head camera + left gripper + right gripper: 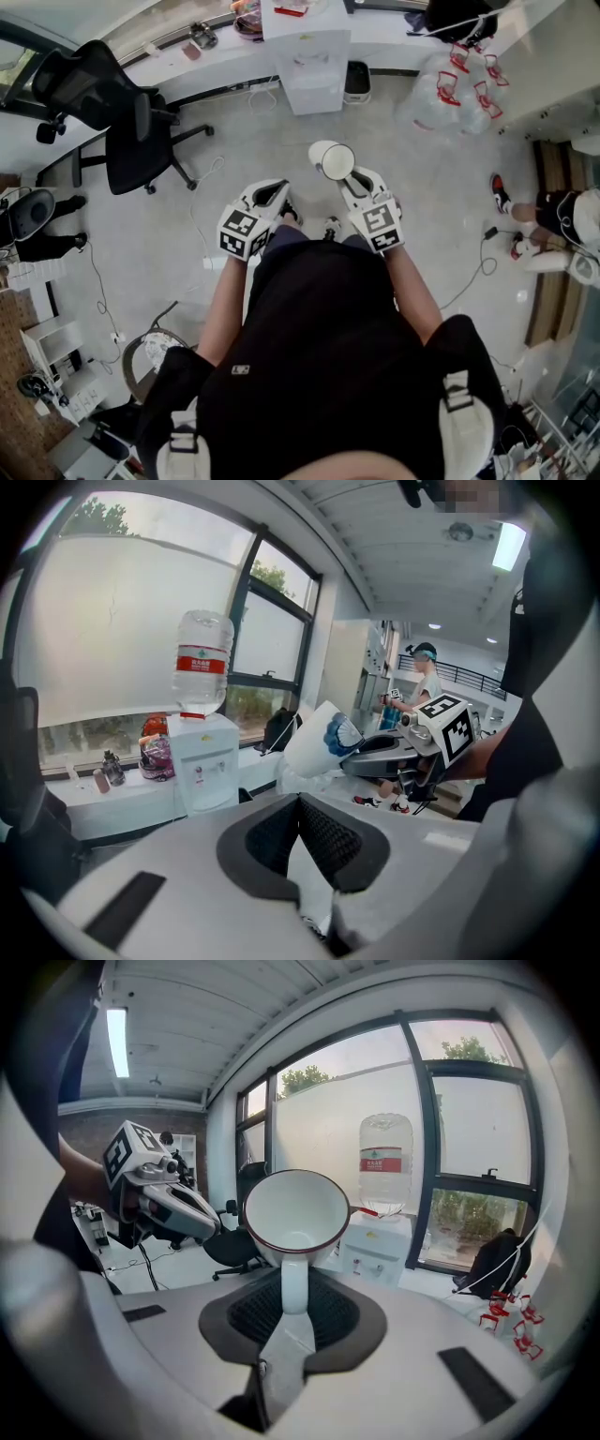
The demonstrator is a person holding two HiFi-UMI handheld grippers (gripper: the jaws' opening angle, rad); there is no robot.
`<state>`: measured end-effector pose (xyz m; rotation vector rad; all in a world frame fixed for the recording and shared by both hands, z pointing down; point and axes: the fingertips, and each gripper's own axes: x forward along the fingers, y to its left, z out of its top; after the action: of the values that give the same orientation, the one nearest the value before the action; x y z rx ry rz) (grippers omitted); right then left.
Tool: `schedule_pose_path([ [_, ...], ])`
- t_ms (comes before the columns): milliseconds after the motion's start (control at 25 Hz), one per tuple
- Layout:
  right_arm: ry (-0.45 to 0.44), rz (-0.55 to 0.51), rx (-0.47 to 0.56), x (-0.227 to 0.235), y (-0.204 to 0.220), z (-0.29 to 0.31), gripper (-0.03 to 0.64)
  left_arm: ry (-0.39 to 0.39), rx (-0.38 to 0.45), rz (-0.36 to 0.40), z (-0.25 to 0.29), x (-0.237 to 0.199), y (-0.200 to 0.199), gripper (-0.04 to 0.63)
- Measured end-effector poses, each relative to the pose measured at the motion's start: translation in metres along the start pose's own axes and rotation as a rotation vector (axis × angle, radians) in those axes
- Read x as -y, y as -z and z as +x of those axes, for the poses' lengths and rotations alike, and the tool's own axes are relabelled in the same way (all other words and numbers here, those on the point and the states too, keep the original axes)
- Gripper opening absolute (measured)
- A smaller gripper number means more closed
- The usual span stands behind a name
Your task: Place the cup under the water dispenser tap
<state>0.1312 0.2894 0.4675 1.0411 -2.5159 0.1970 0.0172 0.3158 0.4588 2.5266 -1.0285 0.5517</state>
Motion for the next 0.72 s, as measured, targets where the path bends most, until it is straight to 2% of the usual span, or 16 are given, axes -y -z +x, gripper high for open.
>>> schedule_pose_path([
  [720, 0.038, 0.021, -0.049, 0.015, -0.002, 0.024, 0.051, 0.004, 0.008, -0.058, 0.006, -0.040, 0.004, -0.002],
])
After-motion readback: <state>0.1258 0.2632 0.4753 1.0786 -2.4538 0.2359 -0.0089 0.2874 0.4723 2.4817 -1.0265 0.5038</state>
